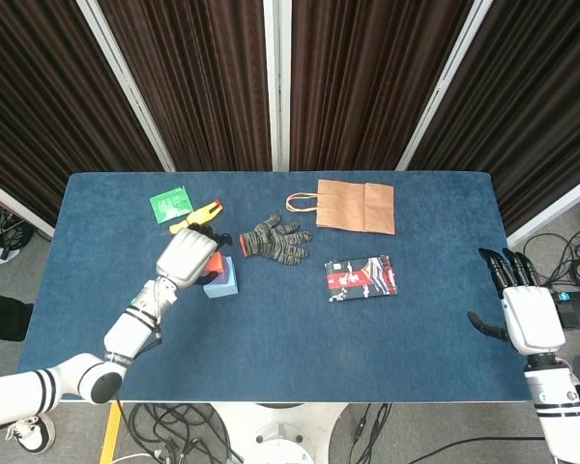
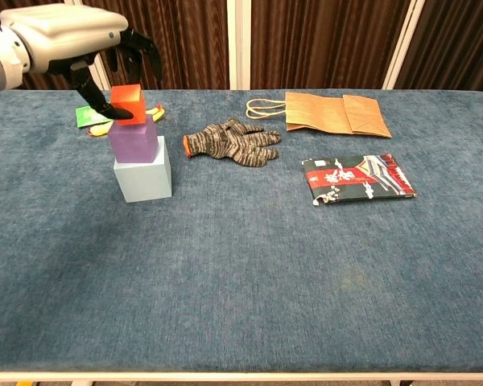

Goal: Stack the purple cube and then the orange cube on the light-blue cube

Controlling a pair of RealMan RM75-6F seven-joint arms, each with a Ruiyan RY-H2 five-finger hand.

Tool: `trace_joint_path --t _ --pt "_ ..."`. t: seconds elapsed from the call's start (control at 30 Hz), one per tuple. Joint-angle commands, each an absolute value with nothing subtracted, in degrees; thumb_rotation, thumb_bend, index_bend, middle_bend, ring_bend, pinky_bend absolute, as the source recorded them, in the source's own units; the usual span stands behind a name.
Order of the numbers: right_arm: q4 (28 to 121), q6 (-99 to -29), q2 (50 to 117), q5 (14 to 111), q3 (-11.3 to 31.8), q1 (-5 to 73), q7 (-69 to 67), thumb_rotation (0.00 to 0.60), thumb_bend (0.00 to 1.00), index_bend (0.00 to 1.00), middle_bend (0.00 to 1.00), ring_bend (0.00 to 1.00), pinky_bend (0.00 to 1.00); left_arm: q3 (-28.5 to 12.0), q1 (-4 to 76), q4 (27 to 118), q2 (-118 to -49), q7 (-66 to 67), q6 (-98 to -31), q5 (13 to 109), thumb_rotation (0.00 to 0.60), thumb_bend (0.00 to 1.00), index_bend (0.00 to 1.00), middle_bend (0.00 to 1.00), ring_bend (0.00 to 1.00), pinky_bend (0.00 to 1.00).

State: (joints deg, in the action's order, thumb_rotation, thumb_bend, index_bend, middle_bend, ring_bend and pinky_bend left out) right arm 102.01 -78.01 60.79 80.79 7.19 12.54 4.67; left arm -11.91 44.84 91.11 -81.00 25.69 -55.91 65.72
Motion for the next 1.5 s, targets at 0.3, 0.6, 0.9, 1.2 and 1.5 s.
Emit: trace_joint_path --t 0.3,0.6,0.9,1.2,1.5 --pt "101.9 -78.1 61.0 81.0 7.1 12.5 4.9 0.600 0.12 0.00 0.10 0.00 0.00 -11.1 45.0 90.4 -81.2 24.6 -56.2 65.5 0.600 0.29 0.39 0.63 0.37 0.37" --pt "101.9 -78.2 60.9 80.9 7.2 12.5 4.8 0.600 0.12 0.00 0.10 0.00 0.00 -10.5 45.2 89.6 -81.6 24.1 -56.0 65.2 0.600 0.29 0.38 0.62 0.37 0.37" --pt "101.8 -78.2 60.9 80.9 7.1 12.5 4.7 0.600 0.12 0.00 0.10 0.00 0.00 -10.4 45.4 89.8 -81.2 23.0 -55.7 65.0 0.600 0.21 0.30 0.46 0.31 0.35" --pt "101.8 -78.5 60.7 80.9 7.2 12.3 4.2 0.600 0.12 0.00 0.10 0.00 0.00 -11.4 44.6 93.3 -77.3 24.8 -58.8 64.4 0.600 0.15 0.23 0.32 0.24 0.33" --pt "101.9 -78.3 60.0 80.7 7.5 12.4 3.0 0.600 0.12 0.00 0.10 0.00 0.00 -6.1 33.2 103.8 -67.2 33.0 -73.8 62.6 0.600 0.15 0.23 0.32 0.24 0.33"
